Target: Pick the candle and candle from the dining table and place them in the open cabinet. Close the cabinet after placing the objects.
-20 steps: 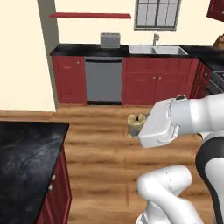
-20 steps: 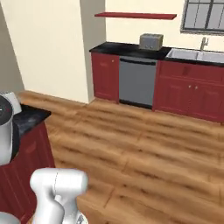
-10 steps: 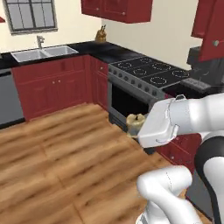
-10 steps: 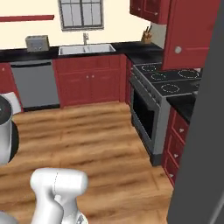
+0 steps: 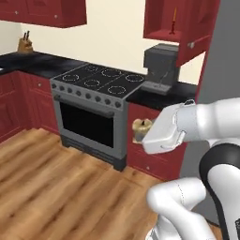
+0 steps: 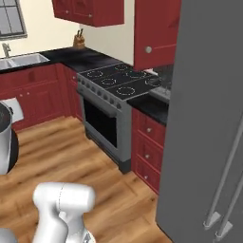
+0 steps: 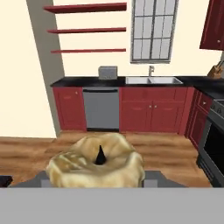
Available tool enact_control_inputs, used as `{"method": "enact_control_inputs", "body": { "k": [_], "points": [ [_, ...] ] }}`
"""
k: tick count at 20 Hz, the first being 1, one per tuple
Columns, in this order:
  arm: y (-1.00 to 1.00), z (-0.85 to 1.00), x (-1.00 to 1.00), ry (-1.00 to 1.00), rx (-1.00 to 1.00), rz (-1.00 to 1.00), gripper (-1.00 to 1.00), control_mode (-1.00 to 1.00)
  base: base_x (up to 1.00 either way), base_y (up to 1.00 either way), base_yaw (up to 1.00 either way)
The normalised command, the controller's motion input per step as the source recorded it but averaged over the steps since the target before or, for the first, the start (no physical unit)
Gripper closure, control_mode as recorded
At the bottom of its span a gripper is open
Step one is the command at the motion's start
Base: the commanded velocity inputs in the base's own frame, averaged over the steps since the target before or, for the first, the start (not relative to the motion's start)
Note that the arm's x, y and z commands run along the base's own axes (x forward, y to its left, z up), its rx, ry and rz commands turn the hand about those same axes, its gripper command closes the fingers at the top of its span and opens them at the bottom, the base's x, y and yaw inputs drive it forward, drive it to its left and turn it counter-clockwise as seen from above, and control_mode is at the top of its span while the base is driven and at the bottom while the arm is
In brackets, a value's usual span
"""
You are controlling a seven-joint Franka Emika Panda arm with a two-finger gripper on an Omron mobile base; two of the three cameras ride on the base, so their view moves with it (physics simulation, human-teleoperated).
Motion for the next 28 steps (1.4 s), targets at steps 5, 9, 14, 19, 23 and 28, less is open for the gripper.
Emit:
{"method": "enact_control_inputs", "body": {
  "k": [5,9,14,19,23,28],
  "points": [
    [0.00,0.00,0.00,0.00,0.00,0.00,1.00,1.00,1.00,1.00,-0.37],
    [0.00,0.00,0.00,0.00,0.00,0.00,1.00,1.00,1.00,1.00,-0.37],
    [0.00,0.00,0.00,0.00,0.00,0.00,1.00,1.00,1.00,1.00,-0.38],
    [0.00,0.00,0.00,0.00,0.00,0.00,1.00,1.00,1.00,1.00,-0.42],
    [0.00,0.00,0.00,0.00,0.00,0.00,1.00,1.00,1.00,0.95,-0.60],
    [0.00,0.00,0.00,0.00,0.00,0.00,1.00,1.00,0.94,0.70,-0.79]
  ]
}}
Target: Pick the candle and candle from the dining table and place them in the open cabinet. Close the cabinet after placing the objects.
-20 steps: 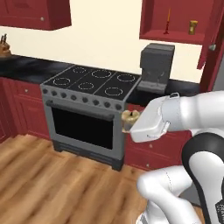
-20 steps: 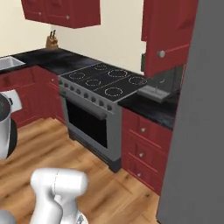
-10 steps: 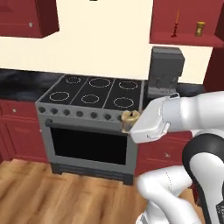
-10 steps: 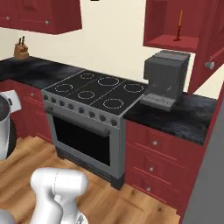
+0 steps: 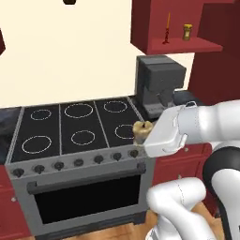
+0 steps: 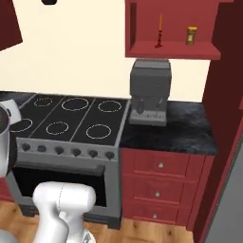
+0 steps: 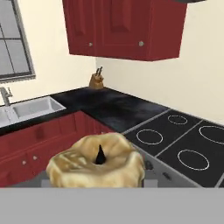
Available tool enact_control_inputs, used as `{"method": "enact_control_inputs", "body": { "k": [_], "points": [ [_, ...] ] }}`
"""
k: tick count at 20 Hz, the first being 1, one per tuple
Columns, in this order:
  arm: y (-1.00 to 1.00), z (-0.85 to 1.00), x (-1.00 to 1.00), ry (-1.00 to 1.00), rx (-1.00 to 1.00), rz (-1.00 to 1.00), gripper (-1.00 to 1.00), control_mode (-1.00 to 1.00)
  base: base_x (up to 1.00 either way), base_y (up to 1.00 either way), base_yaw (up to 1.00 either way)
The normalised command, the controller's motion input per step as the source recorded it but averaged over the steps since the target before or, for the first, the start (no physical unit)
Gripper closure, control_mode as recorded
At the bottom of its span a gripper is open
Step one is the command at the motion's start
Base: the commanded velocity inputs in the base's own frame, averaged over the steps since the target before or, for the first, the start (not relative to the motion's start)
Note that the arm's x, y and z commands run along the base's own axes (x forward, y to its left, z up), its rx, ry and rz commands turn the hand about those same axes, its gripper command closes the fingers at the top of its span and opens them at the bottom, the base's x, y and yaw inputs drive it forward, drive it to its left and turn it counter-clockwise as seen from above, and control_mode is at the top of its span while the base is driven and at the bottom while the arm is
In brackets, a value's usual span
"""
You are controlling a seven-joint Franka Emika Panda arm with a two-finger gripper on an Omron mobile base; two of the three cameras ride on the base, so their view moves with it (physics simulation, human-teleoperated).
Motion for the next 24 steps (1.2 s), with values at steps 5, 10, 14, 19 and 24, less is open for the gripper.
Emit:
{"method": "enact_control_inputs", "body": {
  "k": [5,10,14,19,24],
  "points": [
    [0.00,0.00,0.00,0.00,0.00,0.00,1.00,1.00,0.79,0.54,-0.81],
    [0.00,0.00,0.00,0.00,0.00,0.00,1.00,1.00,0.60,0.22,-0.61],
    [0.00,0.00,0.00,0.00,0.00,0.00,1.00,1.00,0.49,-0.33,-0.10],
    [0.00,0.00,0.00,0.00,0.00,0.00,1.00,1.00,0.41,-0.75,0.00],
    [0.00,0.00,0.00,0.00,0.00,0.00,1.00,1.00,0.52,-0.77,0.00]
  ]
}}
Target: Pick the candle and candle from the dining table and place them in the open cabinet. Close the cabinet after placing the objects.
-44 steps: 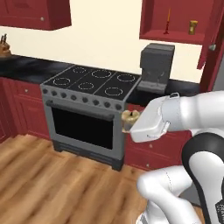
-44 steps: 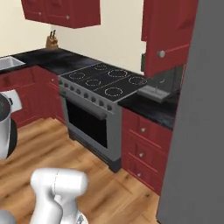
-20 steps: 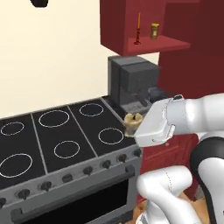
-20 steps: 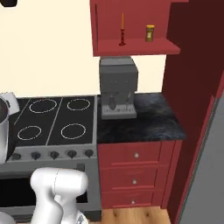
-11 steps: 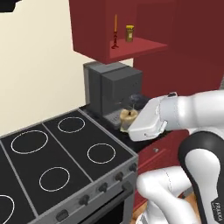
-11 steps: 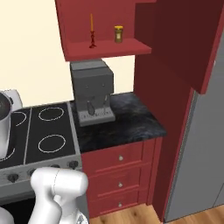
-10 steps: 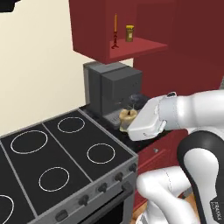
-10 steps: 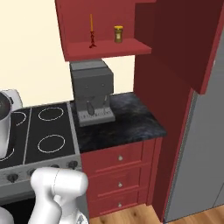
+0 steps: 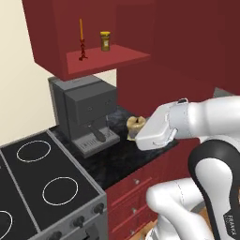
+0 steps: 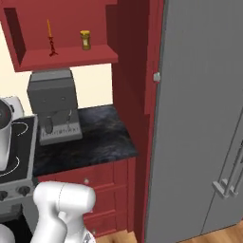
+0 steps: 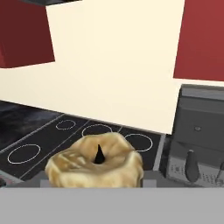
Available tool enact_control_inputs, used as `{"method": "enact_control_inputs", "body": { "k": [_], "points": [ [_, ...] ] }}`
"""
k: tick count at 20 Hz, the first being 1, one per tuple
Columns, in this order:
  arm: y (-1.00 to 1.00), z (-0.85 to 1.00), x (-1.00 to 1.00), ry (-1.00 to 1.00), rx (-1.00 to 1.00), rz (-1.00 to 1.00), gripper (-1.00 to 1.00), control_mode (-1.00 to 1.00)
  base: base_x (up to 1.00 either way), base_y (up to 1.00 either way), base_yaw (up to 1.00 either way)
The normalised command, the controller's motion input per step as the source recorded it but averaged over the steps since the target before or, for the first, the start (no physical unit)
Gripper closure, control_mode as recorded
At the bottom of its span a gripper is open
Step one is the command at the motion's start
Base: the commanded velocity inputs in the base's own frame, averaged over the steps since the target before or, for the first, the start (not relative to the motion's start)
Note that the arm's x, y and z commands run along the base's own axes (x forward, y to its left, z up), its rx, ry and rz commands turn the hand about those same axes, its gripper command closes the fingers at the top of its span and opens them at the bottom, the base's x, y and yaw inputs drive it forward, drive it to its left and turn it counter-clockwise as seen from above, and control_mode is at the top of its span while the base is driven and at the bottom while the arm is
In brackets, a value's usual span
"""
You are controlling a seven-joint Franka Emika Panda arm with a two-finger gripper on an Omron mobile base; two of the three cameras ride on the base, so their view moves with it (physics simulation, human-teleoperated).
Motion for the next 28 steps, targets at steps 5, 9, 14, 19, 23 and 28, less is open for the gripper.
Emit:
{"method": "enact_control_inputs", "body": {
  "k": [5,9,14,19,23,28],
  "points": [
    [0.00,0.00,0.00,0.00,0.00,0.00,1.00,1.00,0.72,-0.16,0.00],
    [0.00,0.00,0.00,0.00,0.00,0.00,1.00,1.00,0.63,0.00,-0.03],
    [0.00,0.00,0.00,0.00,0.00,0.00,1.00,1.00,0.47,0.06,-0.09],
    [0.00,0.28,0.16,0.00,0.01,-0.07,1.00,-1.00,0.12,0.03,-0.05],
    [0.00,0.58,0.27,0.00,0.01,-0.18,1.00,-1.00,0.00,0.00,0.00],
    [-0.24,0.53,0.17,0.00,0.04,-0.18,1.00,-1.00,0.00,0.00,0.00]
  ]
}}
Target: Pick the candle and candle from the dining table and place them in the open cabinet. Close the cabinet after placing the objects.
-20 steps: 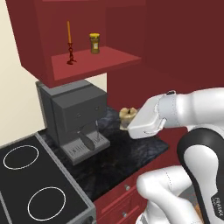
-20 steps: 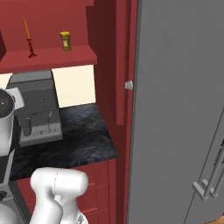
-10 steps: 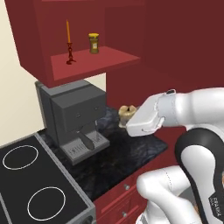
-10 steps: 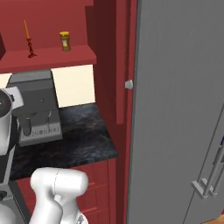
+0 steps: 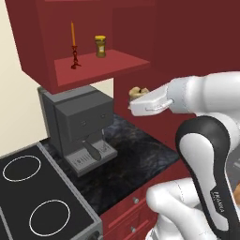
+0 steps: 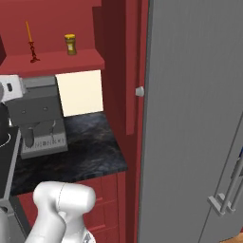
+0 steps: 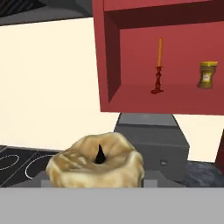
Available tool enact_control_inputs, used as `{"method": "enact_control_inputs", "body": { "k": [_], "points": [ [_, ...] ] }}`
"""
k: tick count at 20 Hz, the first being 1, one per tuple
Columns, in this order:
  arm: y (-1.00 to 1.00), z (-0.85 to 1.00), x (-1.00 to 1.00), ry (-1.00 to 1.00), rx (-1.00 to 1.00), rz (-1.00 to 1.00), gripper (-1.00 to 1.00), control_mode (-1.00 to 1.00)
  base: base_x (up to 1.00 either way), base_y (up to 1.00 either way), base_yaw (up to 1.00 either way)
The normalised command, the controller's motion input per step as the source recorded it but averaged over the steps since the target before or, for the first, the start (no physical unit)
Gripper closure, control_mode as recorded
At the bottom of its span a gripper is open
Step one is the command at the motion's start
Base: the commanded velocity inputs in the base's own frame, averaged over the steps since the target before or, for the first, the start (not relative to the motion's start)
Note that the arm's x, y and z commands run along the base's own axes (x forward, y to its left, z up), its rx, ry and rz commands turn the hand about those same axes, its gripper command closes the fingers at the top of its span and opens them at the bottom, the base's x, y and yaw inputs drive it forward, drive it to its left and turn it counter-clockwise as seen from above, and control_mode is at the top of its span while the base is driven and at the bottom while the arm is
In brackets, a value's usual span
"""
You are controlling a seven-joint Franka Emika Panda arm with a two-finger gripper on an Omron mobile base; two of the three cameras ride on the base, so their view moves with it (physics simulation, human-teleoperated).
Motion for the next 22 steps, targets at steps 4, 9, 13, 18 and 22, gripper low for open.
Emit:
{"method": "enact_control_inputs", "body": {
  "k": [4,9,13,18,22],
  "points": [
    [-0.33,0.41,0.13,0.00,0.01,-0.22,1.00,-1.00,0.00,0.00,0.00],
    [-0.54,0.31,0.04,0.00,0.02,-0.25,1.00,-1.00,0.00,0.00,0.00],
    [-0.63,0.17,0.07,-0.01,0.06,-0.23,1.00,-1.00,0.00,0.00,0.00],
    [-0.08,0.00,0.07,-0.02,0.01,-0.01,1.00,-1.00,0.00,0.00,0.00],
    [0.00,0.00,0.47,-0.12,0.01,0.00,1.00,-1.00,0.00,0.00,0.00]
  ]
}}
